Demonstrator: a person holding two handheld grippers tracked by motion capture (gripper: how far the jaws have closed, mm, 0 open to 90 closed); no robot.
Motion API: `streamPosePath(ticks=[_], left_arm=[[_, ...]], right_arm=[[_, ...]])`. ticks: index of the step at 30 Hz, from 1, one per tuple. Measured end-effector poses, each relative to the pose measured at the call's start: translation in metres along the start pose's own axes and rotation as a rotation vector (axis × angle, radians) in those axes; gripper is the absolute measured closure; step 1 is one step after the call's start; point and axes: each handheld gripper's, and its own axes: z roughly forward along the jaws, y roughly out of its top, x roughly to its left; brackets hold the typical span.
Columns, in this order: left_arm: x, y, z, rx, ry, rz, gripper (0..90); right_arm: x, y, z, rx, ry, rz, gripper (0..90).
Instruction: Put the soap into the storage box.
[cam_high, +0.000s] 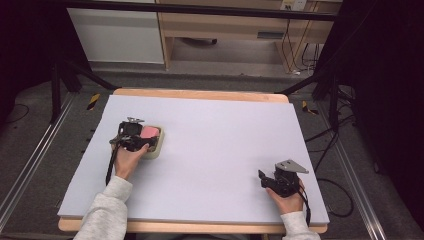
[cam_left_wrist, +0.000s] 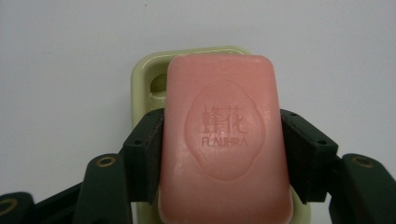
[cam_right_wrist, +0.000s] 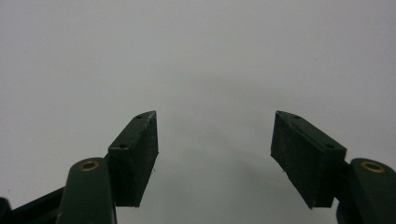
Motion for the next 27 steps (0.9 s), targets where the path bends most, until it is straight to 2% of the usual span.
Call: streamPosePath(ticks=[16, 27], left_arm=[[-0.0004, -0.0035, 0.0075, 0.017, 0.009, -0.007, 37.2], [-0.0007, -0.0045, 0.0084, 0.008, 0.015, -0.015, 37.2]], right_arm=[[0.0002, 0.0001, -0.0003, 0.001, 0.004, 0.002, 32.0], [0.0001, 0.0000, -0.0002, -0.002, 0.004, -0.007, 31.4]])
